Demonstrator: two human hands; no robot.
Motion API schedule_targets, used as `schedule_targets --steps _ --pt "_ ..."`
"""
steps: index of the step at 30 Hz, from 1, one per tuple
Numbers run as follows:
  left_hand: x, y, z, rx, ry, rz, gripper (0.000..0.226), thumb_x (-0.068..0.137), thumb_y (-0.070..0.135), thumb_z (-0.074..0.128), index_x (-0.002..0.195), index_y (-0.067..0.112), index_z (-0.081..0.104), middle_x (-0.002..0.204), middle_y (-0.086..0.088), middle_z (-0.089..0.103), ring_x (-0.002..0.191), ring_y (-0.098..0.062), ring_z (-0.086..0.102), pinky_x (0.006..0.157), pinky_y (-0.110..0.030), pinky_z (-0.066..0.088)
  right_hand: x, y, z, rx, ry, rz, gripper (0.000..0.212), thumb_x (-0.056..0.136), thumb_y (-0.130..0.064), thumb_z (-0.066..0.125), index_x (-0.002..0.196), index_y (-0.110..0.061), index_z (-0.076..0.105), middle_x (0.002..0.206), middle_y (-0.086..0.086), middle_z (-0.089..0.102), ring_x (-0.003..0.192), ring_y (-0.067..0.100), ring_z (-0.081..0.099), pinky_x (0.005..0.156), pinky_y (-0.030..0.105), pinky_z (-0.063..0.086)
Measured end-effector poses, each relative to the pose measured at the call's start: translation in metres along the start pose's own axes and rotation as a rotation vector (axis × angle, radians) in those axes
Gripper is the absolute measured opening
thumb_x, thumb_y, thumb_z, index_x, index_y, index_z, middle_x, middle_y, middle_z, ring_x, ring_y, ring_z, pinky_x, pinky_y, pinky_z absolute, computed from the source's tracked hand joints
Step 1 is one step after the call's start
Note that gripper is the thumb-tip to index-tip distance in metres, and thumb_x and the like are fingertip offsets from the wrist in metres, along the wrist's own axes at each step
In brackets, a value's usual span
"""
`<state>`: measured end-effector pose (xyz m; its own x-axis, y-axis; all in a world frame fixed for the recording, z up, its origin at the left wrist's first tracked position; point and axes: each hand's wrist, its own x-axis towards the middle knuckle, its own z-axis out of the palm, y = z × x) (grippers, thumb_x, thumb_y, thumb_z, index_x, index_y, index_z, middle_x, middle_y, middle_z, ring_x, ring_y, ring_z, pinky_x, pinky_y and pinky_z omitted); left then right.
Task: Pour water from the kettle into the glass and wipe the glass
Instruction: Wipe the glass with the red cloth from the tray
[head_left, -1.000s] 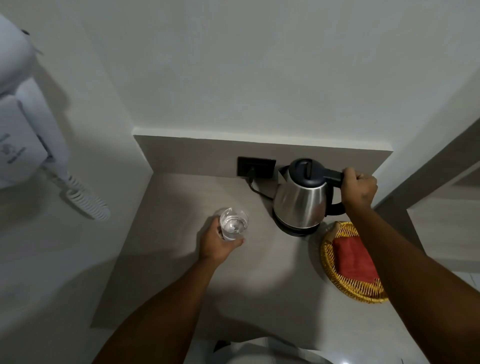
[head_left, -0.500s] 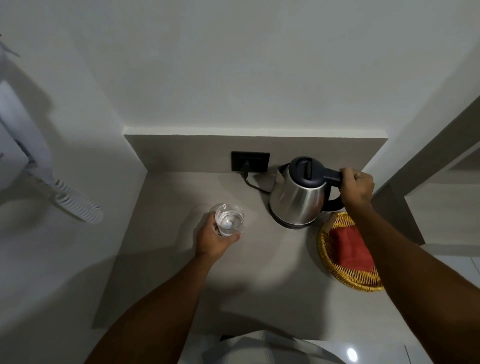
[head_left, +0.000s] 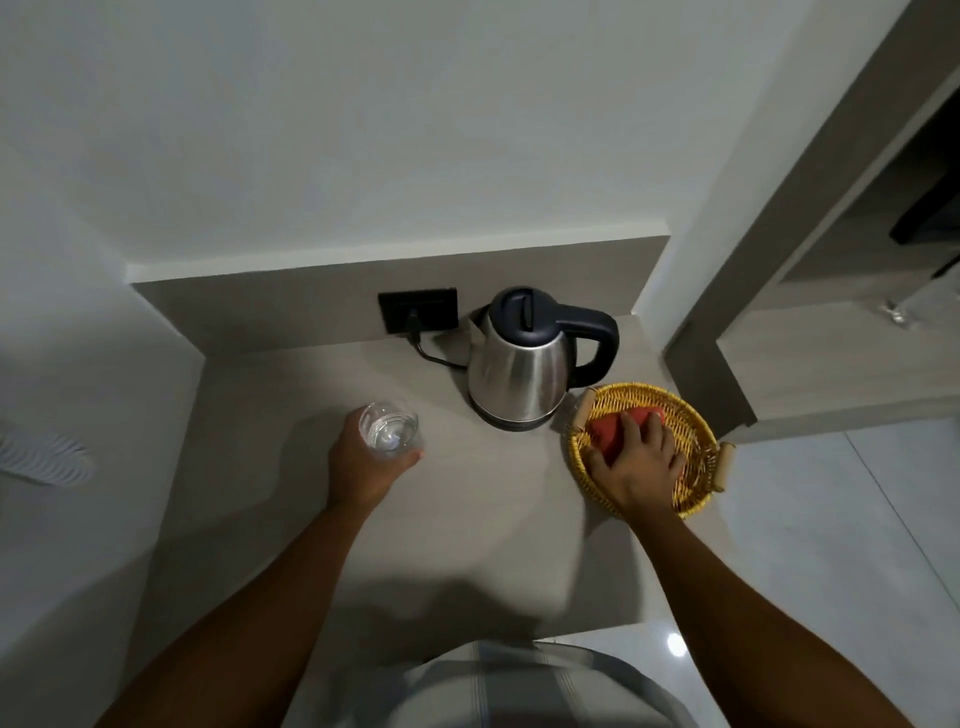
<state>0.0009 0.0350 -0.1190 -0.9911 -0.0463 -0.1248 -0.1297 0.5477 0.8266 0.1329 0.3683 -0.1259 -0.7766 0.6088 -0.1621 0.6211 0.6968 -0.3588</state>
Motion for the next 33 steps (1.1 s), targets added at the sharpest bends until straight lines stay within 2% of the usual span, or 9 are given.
schedule_targets --steps 3,9,14,17,20,25,28,31,33 --pt "0.000 0.003 0.002 0.007 0.004 -0.009 0.080 0.046 0.045 0.096 0.118 0.029 0.063 0.111 0.008 0.075 0.101 -0.017 0.071 0.088 -0.034 0.058 0.004 0.000 0.001 -0.027 -0.038 0.040 0.076 0.091 -0.055 0.057 0.154 -0.026 0.027 0.165 0.016 0.009 0.148 0.043 0.008 0.113 0.068 0.008" --pt "-0.007 0.010 0.003 -0.025 0.022 -0.033 0.079 0.048 0.037 0.098 0.118 0.025 0.063 0.108 0.009 0.072 0.099 -0.015 0.070 0.076 -0.015 0.048 0.009 0.009 0.003 0.013 -0.017 0.044 0.056 0.099 -0.035 0.053 0.151 -0.029 0.036 0.163 0.015 0.017 0.143 0.046 0.018 0.113 0.067 0.016" --pt "-0.010 0.019 0.000 -0.047 0.009 -0.035 0.077 0.046 0.040 0.095 0.115 0.031 0.064 0.109 0.012 0.073 0.099 -0.011 0.070 0.085 -0.026 0.056 0.009 0.002 -0.027 0.423 0.238 0.044 0.051 0.094 -0.013 0.060 0.144 -0.017 0.048 0.150 0.021 0.037 0.134 0.045 0.035 0.112 0.054 0.031" --pt "-0.008 0.019 -0.007 -0.068 0.032 -0.007 0.080 0.046 0.040 0.094 0.118 0.027 0.065 0.113 0.009 0.073 0.102 -0.013 0.070 0.087 -0.028 0.057 -0.016 -0.025 -0.037 0.500 0.377 -0.215 0.056 0.092 -0.023 0.059 0.146 -0.023 0.043 0.151 0.017 0.035 0.135 0.037 0.034 0.109 0.044 0.028" --pt "-0.004 0.022 -0.016 -0.055 0.057 0.009 0.080 0.048 0.034 0.097 0.120 0.026 0.064 0.116 0.008 0.073 0.106 -0.014 0.070 0.092 -0.033 0.058 -0.056 -0.059 -0.013 0.360 0.191 -0.550 0.059 0.090 -0.040 0.051 0.148 -0.029 0.042 0.156 0.018 0.029 0.137 0.038 0.032 0.110 0.049 0.028" --pt "-0.001 0.035 -0.029 -0.090 0.083 0.061 0.083 0.047 0.034 0.097 0.121 0.020 0.064 0.116 0.003 0.073 0.106 -0.016 0.070 0.090 -0.029 0.056 -0.082 -0.087 0.053 -0.062 -0.191 -0.764 0.063 0.095 -0.060 0.045 0.150 -0.031 0.041 0.161 0.019 0.025 0.142 0.043 0.028 0.113 0.060 0.023" --pt "-0.004 0.036 -0.046 -0.113 0.096 0.089 0.081 0.048 0.038 0.097 0.121 0.024 0.064 0.116 0.007 0.073 0.105 -0.010 0.070 0.091 -0.031 0.059 -0.084 -0.120 0.080 -0.152 -0.281 -0.882 0.066 0.092 -0.071 0.037 0.149 -0.039 0.039 0.163 0.016 0.022 0.144 0.044 0.021 0.115 0.065 0.015" --pt "-0.006 0.036 -0.055 -0.110 0.090 0.123 0.079 0.052 0.033 0.099 0.121 0.023 0.064 0.118 0.006 0.073 0.109 -0.010 0.069 0.095 -0.032 0.057 -0.082 -0.165 0.099 -0.215 -0.305 -1.040 0.062 0.094 -0.068 0.035 0.151 -0.043 0.033 0.165 0.014 0.015 0.148 0.044 0.012 0.116 0.067 0.006" --pt "-0.010 0.039 -0.058 -0.093 0.109 0.138 0.077 0.053 0.036 0.097 0.120 0.024 0.062 0.116 0.005 0.073 0.107 -0.011 0.070 0.094 -0.030 0.057 -0.067 -0.189 0.109 -0.251 -0.283 -1.069 0.061 0.097 -0.062 0.037 0.151 -0.036 0.038 0.165 0.015 0.014 0.149 0.043 0.007 0.115 0.066 0.006"
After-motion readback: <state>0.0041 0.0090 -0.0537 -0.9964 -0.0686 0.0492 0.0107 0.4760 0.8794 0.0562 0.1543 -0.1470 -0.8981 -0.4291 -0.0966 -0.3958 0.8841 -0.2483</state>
